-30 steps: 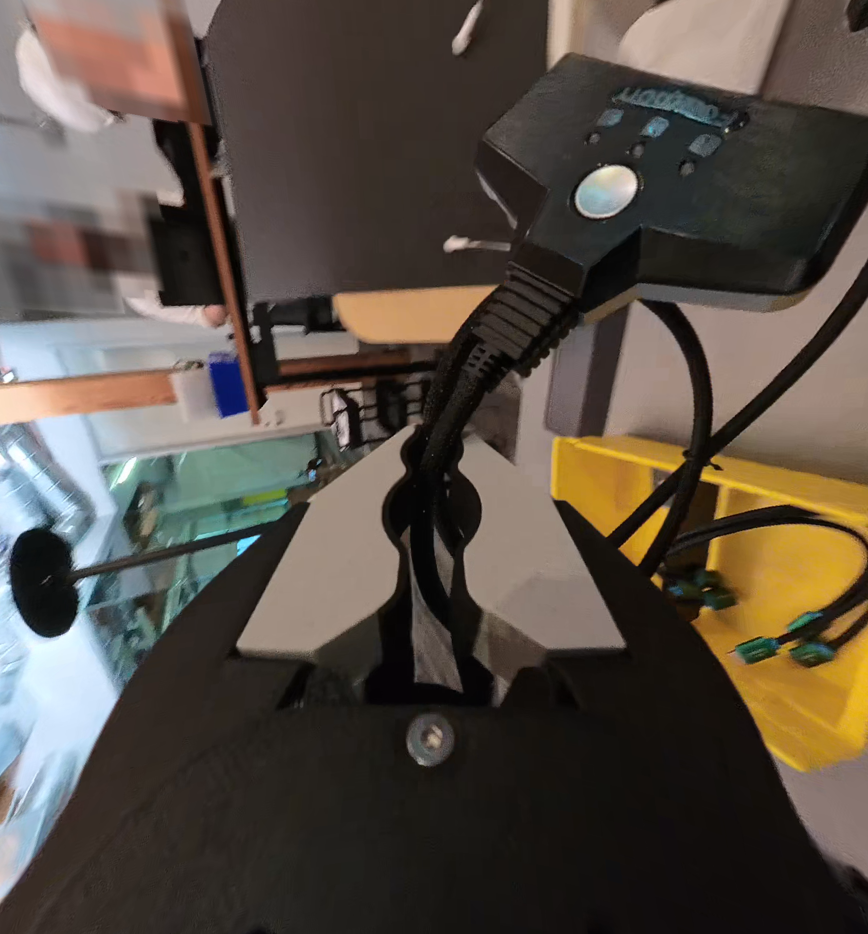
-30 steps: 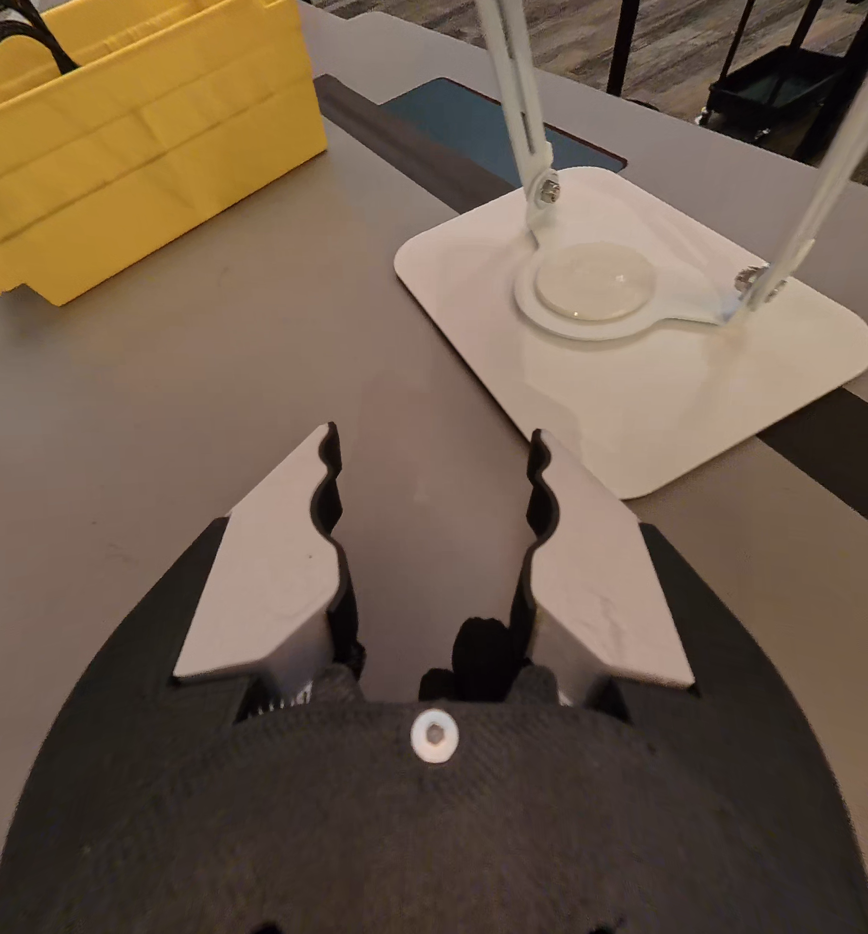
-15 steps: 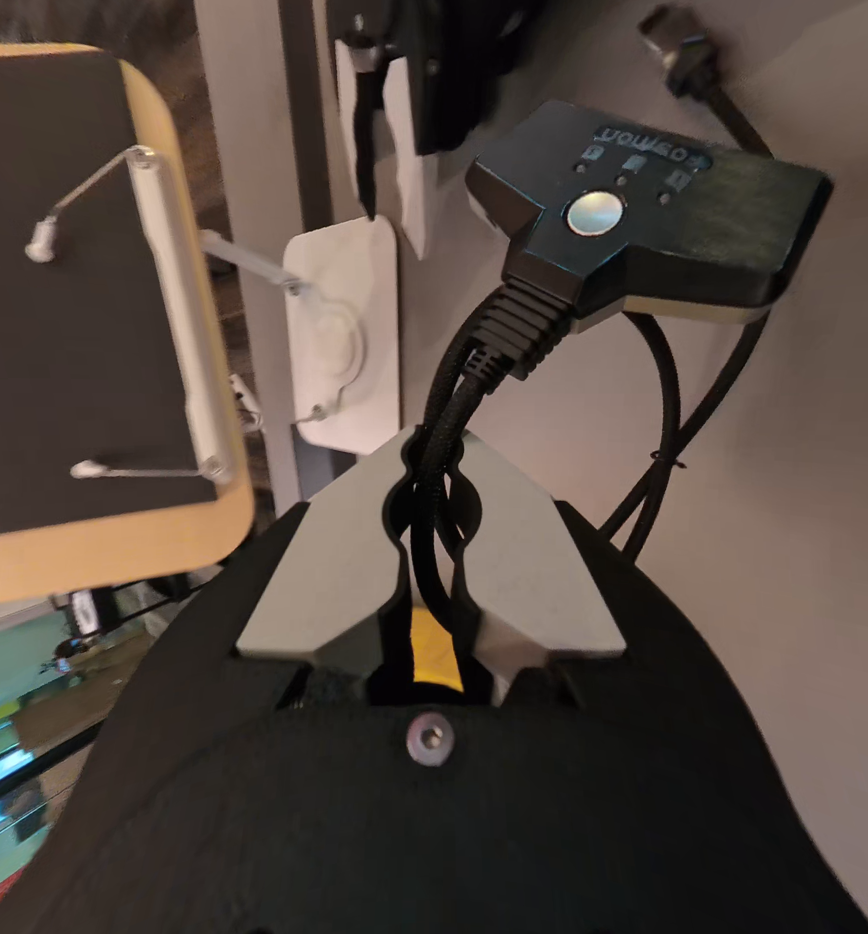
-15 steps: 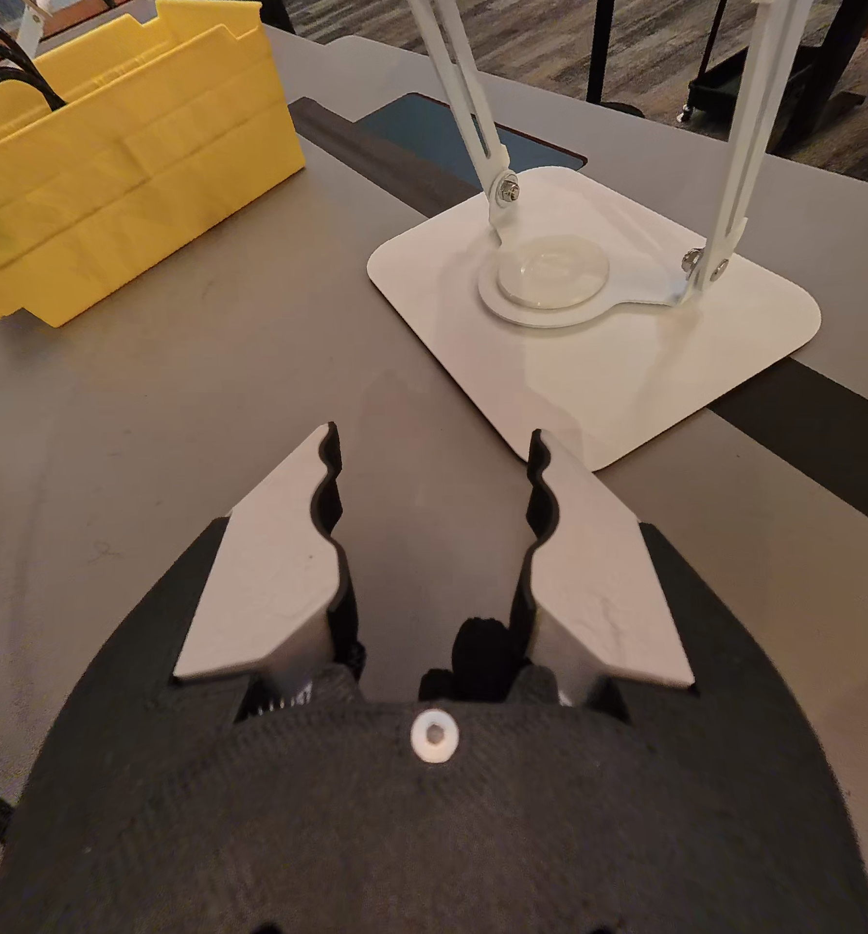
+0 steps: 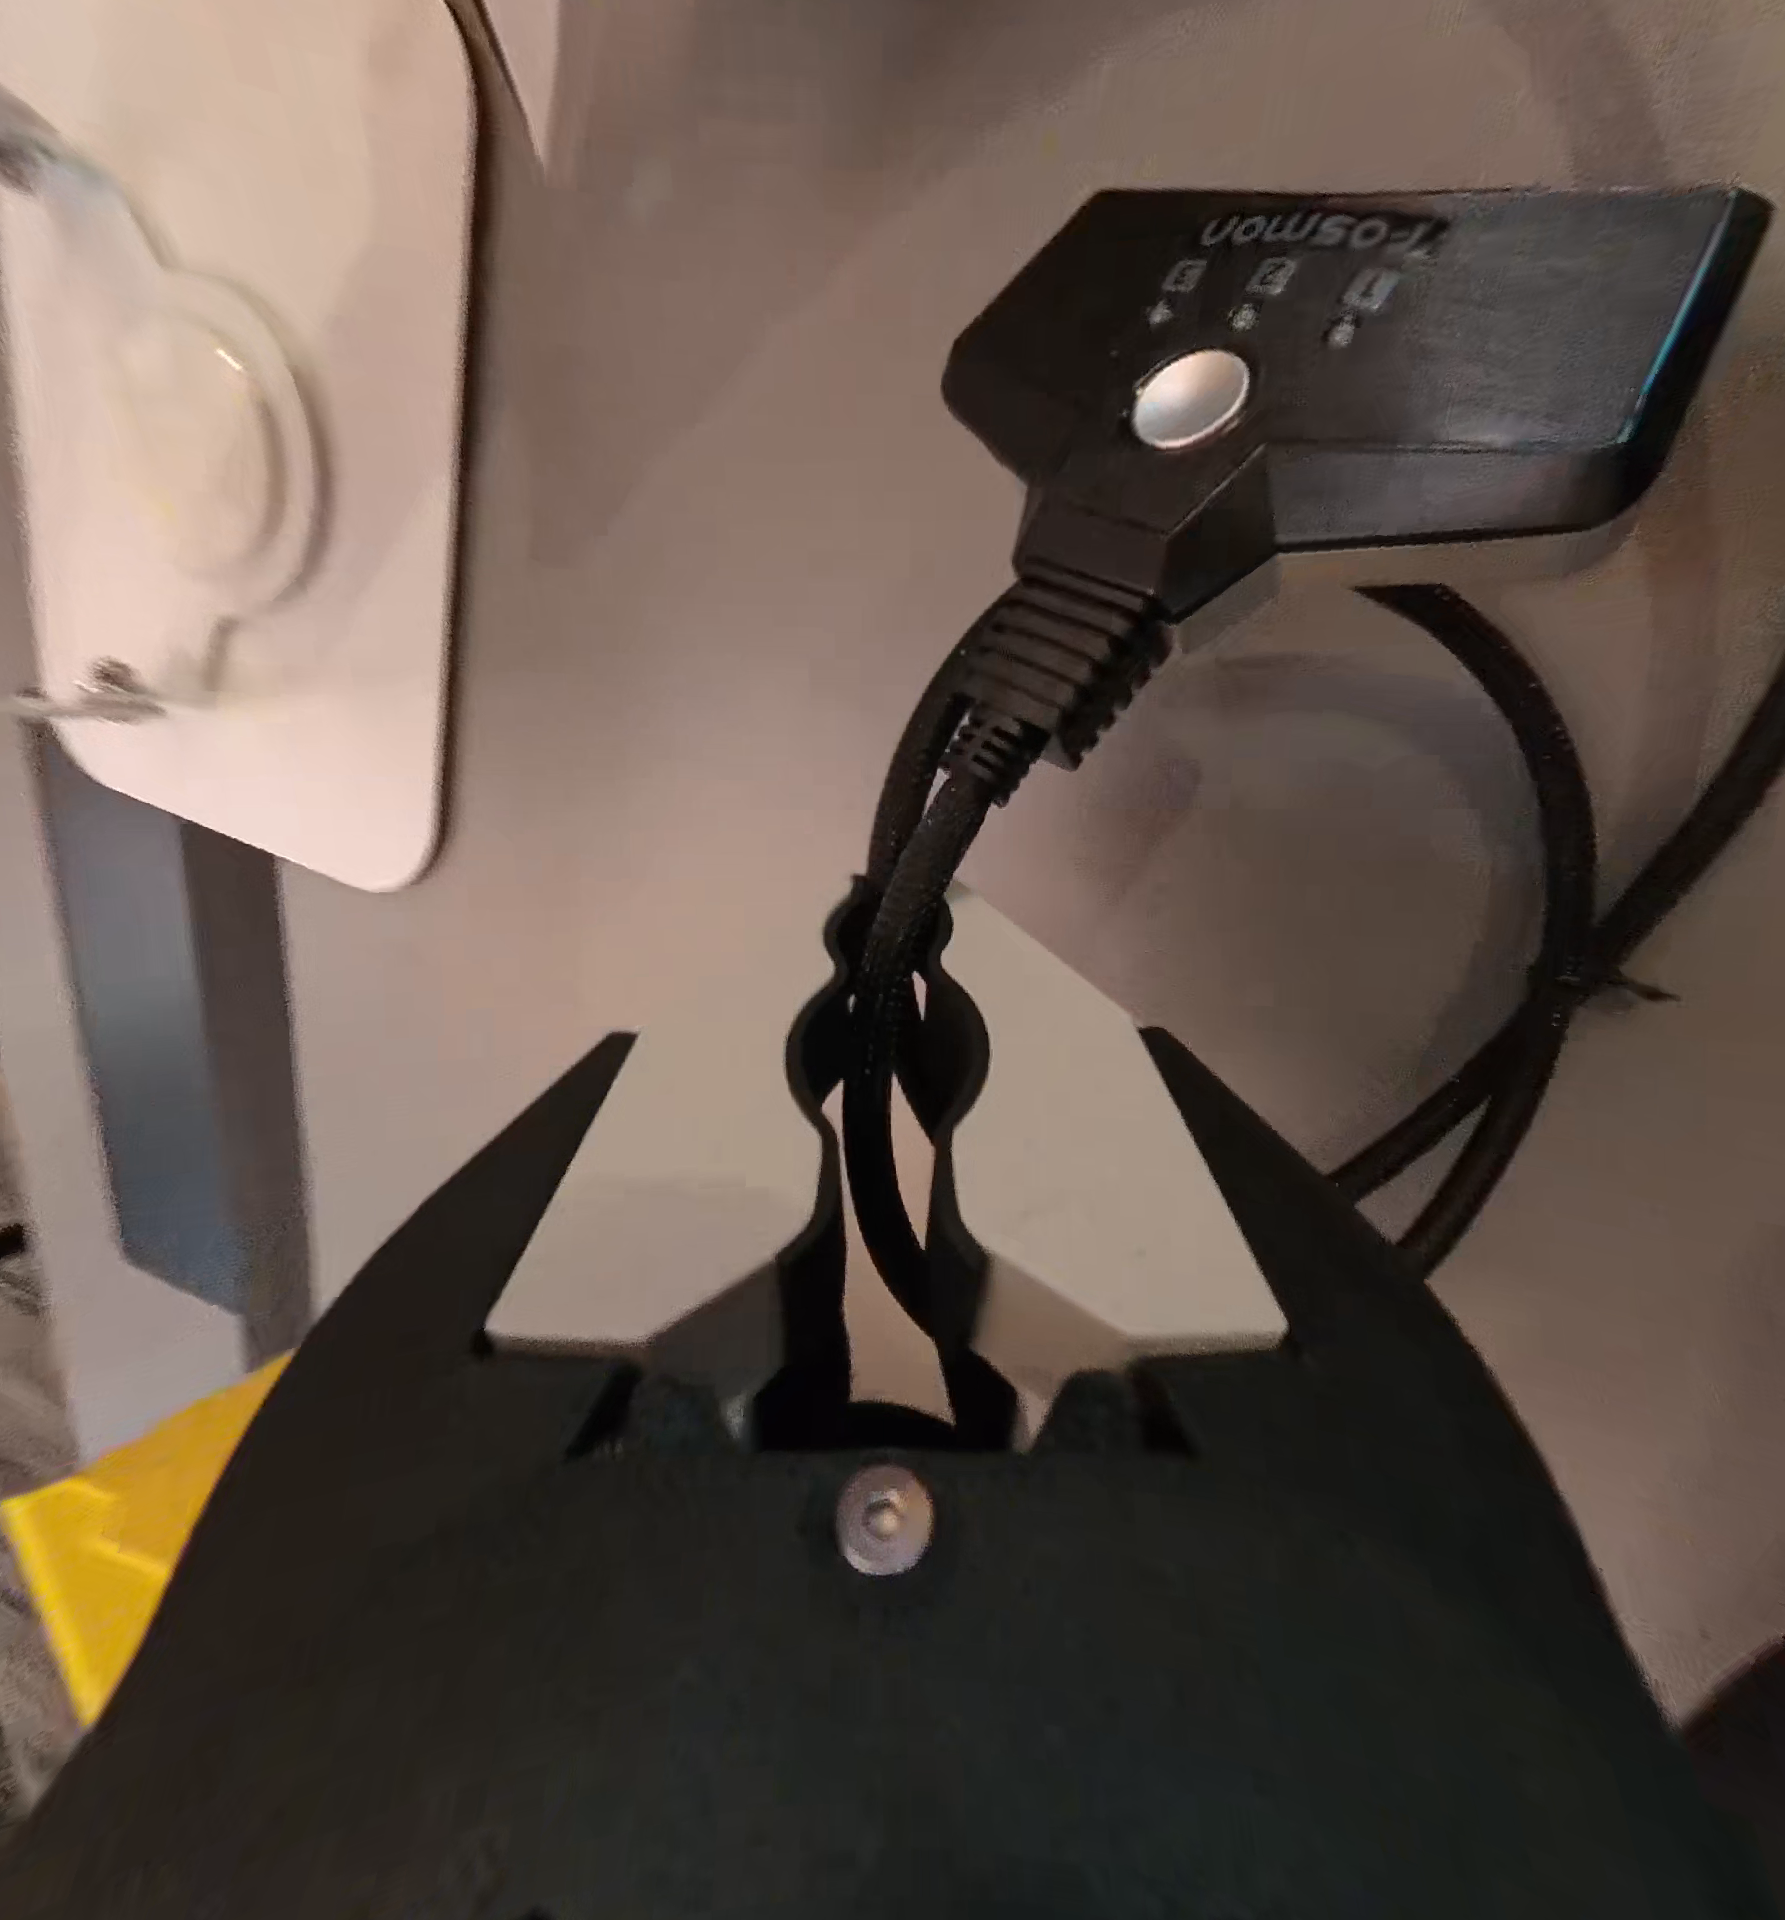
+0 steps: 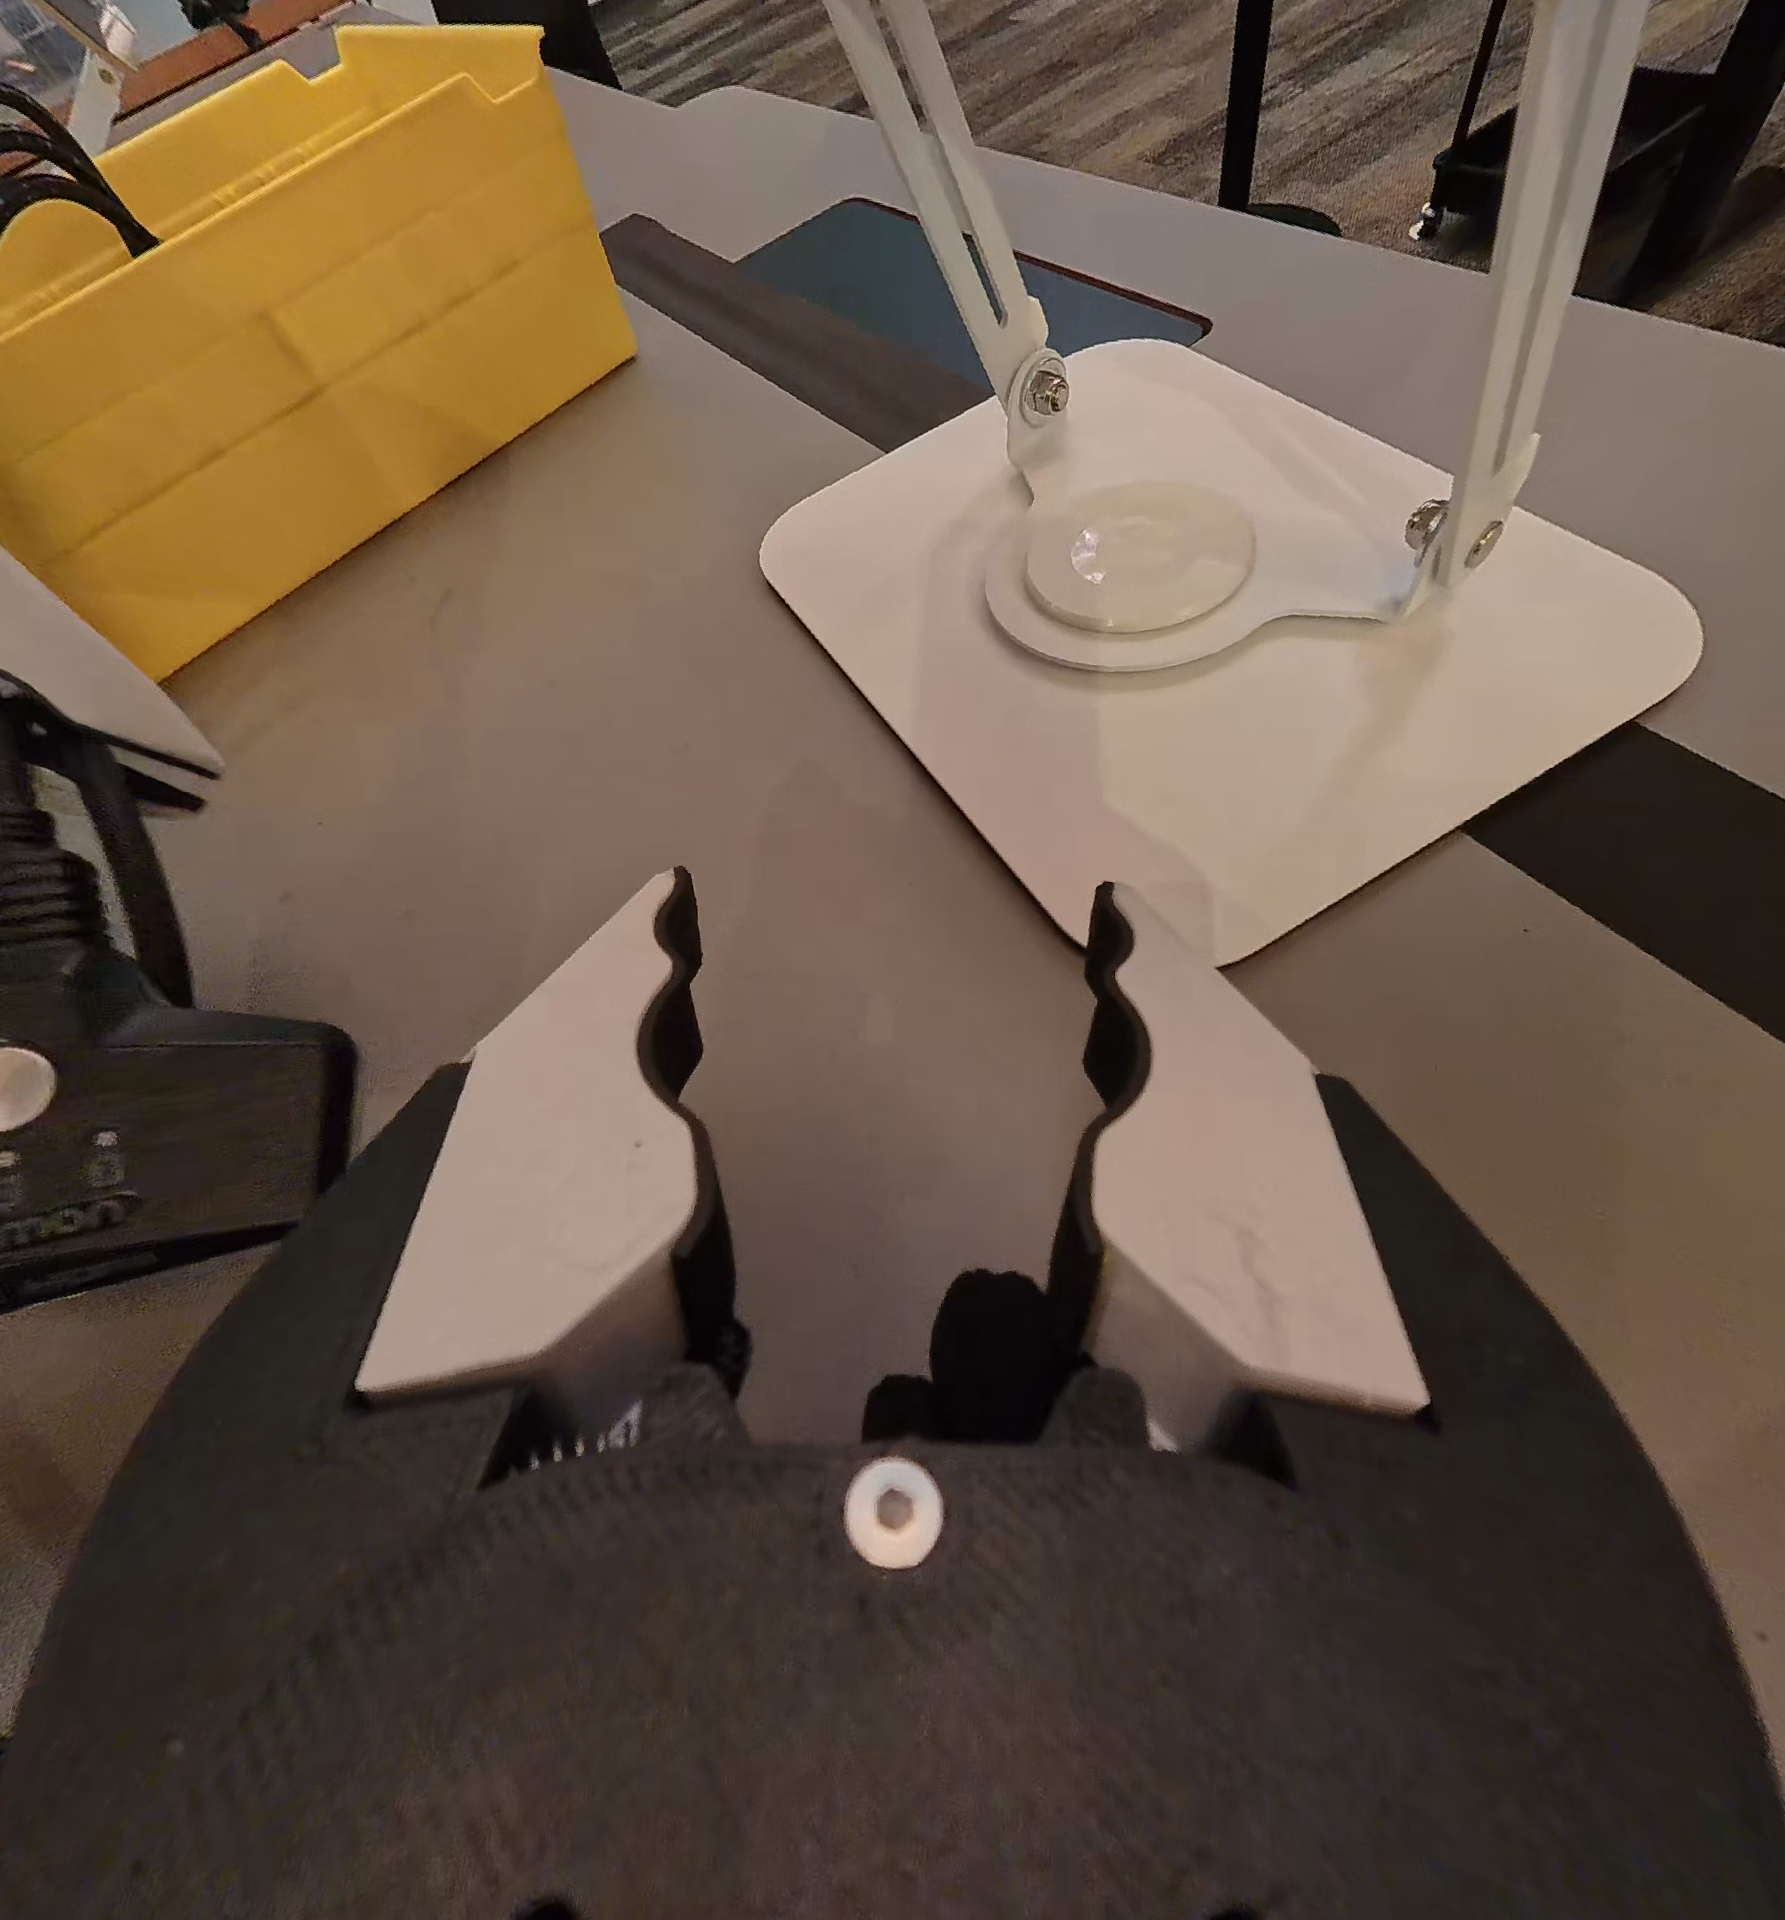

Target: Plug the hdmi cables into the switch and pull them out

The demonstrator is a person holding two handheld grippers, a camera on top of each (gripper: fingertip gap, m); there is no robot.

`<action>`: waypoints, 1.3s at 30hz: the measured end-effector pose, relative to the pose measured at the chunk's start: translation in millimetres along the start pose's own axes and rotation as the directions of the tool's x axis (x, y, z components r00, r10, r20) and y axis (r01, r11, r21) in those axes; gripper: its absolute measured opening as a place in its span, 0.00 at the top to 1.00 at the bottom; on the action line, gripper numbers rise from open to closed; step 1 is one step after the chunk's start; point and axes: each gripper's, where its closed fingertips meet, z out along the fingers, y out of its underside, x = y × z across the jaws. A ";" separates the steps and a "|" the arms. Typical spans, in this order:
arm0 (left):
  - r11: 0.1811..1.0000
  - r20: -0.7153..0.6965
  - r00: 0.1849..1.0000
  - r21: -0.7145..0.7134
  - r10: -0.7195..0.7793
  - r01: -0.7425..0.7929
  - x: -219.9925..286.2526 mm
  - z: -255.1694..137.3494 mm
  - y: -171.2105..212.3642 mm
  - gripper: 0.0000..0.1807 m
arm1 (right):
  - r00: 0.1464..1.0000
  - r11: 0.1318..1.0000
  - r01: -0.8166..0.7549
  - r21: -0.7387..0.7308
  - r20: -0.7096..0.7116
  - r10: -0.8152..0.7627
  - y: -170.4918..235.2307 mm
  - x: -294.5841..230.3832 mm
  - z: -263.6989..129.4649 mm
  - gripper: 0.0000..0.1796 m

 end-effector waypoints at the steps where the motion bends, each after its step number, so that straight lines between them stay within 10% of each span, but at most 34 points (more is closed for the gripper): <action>1: 1.000 -0.019 1.000 -0.024 -0.020 0.020 3.1 6.1 5.3 0.98 | 1.000 1.000 0.001 -0.002 0.000 -0.001 0.3 0.0 0.3 0.59; 14: 0.988 -0.011 0.991 -0.080 -0.135 0.134 16.1 40.9 29.6 0.96 | 1.000 1.000 0.000 -0.008 0.002 0.000 1.2 0.0 0.9 0.59; 22: 0.984 0.086 0.980 -0.002 -0.178 0.179 5.1 20.6 23.5 0.56 | 1.000 1.000 -0.005 -0.014 0.006 0.005 2.5 0.2 1.5 0.59; 31: 0.982 0.305 0.940 0.152 -0.156 0.114 -20.8 -86.4 23.5 0.62 | 1.000 1.000 -0.007 -0.020 0.008 0.007 3.4 0.3 2.1 0.58; 39: 0.957 0.584 0.768 0.060 -0.265 0.284 -98.8 -189.9 171.4 0.73 | 1.000 0.999 0.003 -0.036 0.003 -0.003 5.6 -0.1 3.7 0.58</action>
